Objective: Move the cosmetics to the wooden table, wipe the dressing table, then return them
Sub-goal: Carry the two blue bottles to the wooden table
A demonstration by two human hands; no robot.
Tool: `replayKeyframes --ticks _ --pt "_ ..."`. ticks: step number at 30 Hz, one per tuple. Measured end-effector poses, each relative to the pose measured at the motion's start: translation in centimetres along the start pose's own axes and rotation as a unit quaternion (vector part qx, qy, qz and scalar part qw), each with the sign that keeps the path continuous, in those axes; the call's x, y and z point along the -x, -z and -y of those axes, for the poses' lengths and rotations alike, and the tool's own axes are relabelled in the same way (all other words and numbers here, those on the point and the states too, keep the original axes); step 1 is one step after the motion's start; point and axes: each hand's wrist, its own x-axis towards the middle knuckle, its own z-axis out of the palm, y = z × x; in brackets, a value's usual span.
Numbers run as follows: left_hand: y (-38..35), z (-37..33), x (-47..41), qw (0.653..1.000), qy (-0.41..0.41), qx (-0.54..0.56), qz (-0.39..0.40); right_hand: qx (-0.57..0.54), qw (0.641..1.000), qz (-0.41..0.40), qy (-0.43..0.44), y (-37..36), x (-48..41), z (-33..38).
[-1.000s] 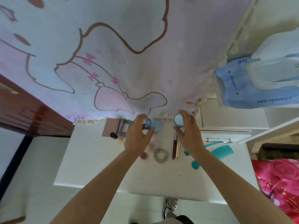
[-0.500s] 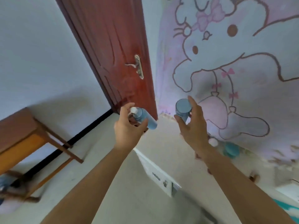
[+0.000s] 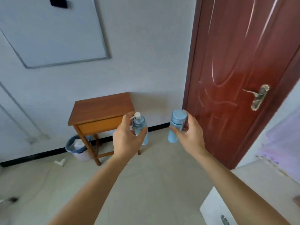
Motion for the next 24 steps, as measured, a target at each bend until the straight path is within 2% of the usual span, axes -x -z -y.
replayKeyframes --ticks 4,11,17,21,24 --pt "3.2 5.6 -2.1 0.997 0.051 -0.036 -0.036 -0.022 0.998 0.063 0.004 -8.1 -2.4 0.7" --pt "4.8 15.0 -9.1 0.99 0.101 -0.07 -0.066 -0.049 0.992 0.109 0.026 -21.0 -9.0 -0.8" --pt "3.0 22.9 -21.1 0.984 0.126 -0.092 -0.081 -0.094 0.984 0.151 0.022 -32.5 -19.0 -3.8" --pt "2.4 26.4 -29.7 0.982 0.134 -0.108 -0.083 -0.079 0.982 0.162 0.057 -37.9 -27.2 -4.2" --pt "2.2 28.7 -34.7 0.981 0.142 -0.087 -0.098 -0.086 0.979 0.178 0.053 -41.5 -32.6 -4.4"
